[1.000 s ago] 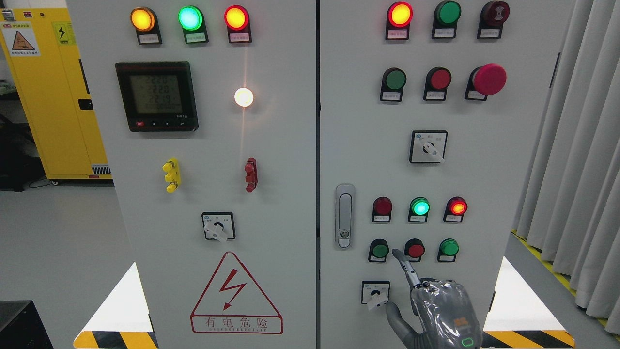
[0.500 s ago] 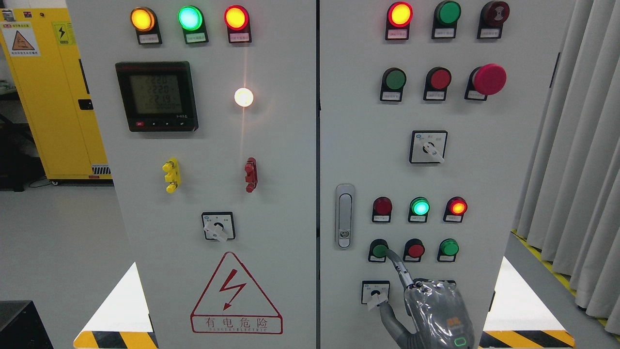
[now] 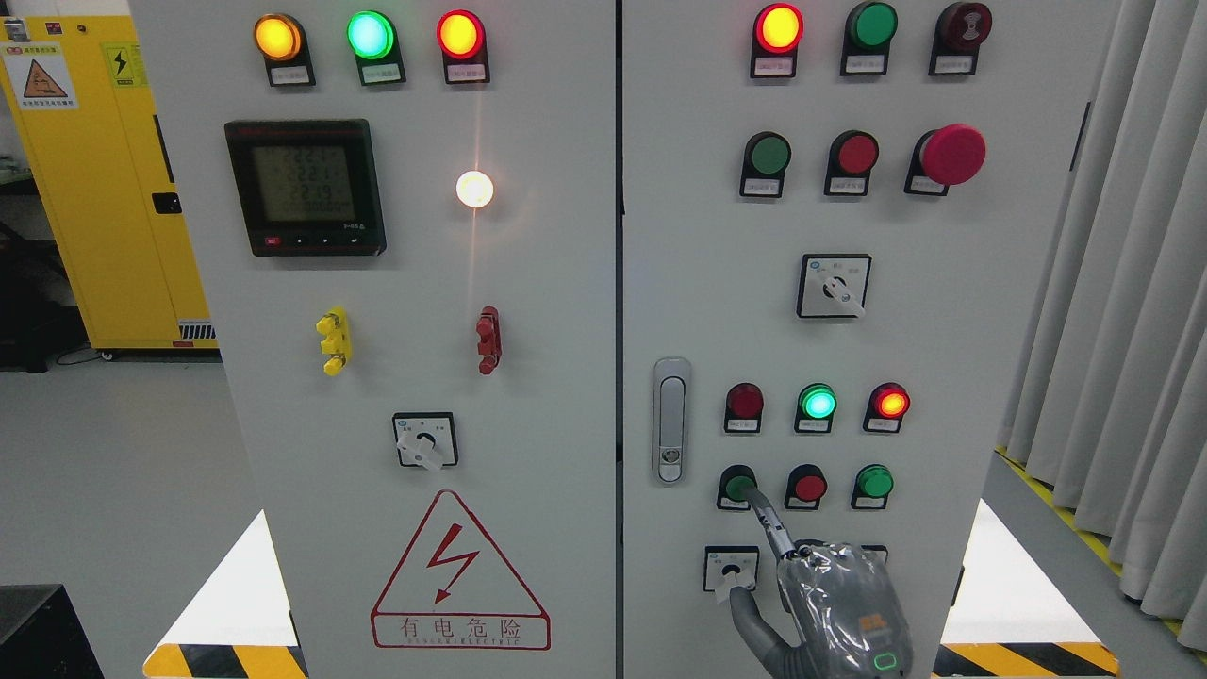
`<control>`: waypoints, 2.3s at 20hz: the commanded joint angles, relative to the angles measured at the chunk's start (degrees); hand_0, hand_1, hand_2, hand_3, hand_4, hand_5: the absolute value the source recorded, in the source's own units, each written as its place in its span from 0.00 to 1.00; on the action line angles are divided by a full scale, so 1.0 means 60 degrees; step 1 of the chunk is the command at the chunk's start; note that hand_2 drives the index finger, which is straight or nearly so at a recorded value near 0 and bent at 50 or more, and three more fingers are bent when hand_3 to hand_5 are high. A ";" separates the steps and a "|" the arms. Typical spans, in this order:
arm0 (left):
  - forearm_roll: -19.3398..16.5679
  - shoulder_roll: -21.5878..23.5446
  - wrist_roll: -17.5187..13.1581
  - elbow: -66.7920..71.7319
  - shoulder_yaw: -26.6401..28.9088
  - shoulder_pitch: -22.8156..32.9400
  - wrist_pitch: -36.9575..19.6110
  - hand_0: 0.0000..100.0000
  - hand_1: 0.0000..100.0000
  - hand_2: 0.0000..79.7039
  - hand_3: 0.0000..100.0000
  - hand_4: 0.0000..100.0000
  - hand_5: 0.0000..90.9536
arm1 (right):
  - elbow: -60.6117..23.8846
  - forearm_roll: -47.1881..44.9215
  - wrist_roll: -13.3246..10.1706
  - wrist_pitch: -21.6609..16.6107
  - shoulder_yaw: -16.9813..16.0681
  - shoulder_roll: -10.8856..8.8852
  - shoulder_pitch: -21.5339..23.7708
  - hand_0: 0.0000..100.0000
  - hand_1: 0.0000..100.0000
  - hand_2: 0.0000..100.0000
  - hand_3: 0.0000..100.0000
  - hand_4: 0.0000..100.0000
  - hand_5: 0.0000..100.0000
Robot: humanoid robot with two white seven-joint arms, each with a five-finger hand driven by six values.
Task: Press green start button
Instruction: 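Push the green button in with the right index finger, then withdraw the right hand downward away from the button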
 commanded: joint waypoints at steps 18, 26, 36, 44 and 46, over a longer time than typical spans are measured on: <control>0.0000 0.0000 0.0004 0.0000 0.0000 -0.0001 -0.0008 0.12 0.56 0.00 0.00 0.00 0.00 | 0.0595 -0.0164 0.0021 0.0029 -0.0006 0.0011 -0.0220 0.57 0.71 0.04 0.96 0.95 1.00; 0.0000 0.0000 0.0004 0.0000 0.0000 -0.0001 -0.0008 0.12 0.56 0.00 0.00 0.00 0.00 | -0.0093 -0.0587 -0.0549 -0.0029 -0.0021 0.0011 -0.0001 0.56 0.70 0.04 0.96 0.95 1.00; 0.0000 0.0000 0.0004 0.0000 0.0000 0.0013 -0.0008 0.12 0.56 0.00 0.00 0.00 0.00 | -0.0899 -0.4374 -0.0610 -0.0367 0.0755 -0.0004 0.0688 0.55 0.65 0.06 0.95 0.95 1.00; 0.0000 0.0000 0.0004 0.0000 0.0000 -0.0001 -0.0008 0.12 0.56 0.00 0.00 0.00 0.00 | -0.1748 -1.0325 0.0401 -0.0396 0.0960 -0.0048 0.1288 0.49 0.61 0.00 0.19 0.20 0.21; 0.0000 0.0000 0.0004 0.0000 0.0000 -0.0001 -0.0008 0.12 0.56 0.00 0.00 0.00 0.00 | -0.1778 -1.0884 0.0416 -0.0396 0.0961 -0.0048 0.1406 0.52 0.59 0.00 0.12 0.16 0.15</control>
